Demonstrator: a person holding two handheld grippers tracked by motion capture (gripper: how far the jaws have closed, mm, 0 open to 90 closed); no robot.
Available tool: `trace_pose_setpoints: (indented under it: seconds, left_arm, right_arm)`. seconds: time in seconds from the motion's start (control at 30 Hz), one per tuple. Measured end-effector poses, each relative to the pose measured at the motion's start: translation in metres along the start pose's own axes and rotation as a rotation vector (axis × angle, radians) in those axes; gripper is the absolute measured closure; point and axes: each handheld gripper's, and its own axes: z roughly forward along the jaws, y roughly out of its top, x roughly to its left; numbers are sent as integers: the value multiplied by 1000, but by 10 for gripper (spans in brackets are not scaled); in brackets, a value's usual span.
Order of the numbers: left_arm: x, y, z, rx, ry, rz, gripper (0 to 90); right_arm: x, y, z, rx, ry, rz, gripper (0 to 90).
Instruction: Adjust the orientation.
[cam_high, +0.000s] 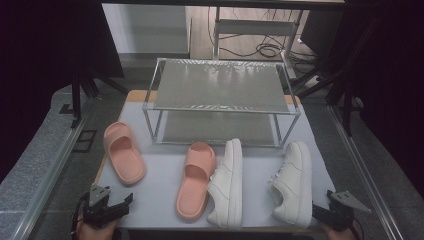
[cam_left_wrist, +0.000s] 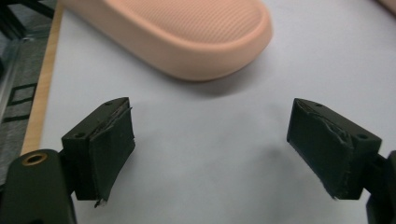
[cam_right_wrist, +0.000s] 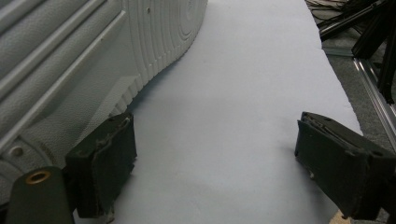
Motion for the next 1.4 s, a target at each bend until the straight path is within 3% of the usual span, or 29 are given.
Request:
trace_pose_setpoints:
  seconds: [0.2,0.57,1.1,1.4]
  left_arm:
    - [2,10,0,-9,-37,-12,143]
    - [5,29,7,-9,-52,2,153]
    - [10,60,28,-10,-60,29,268]
    - [12,76,40,-16,-78,23,357]
  right_arm:
    - [0,0,0,-1,0,0,126]
    - [0,-1,0,-5,0,3,125]
    - [0,-1,0,-10,-1,6,123]
    - [0,-1,0,-10,-1,5,123]
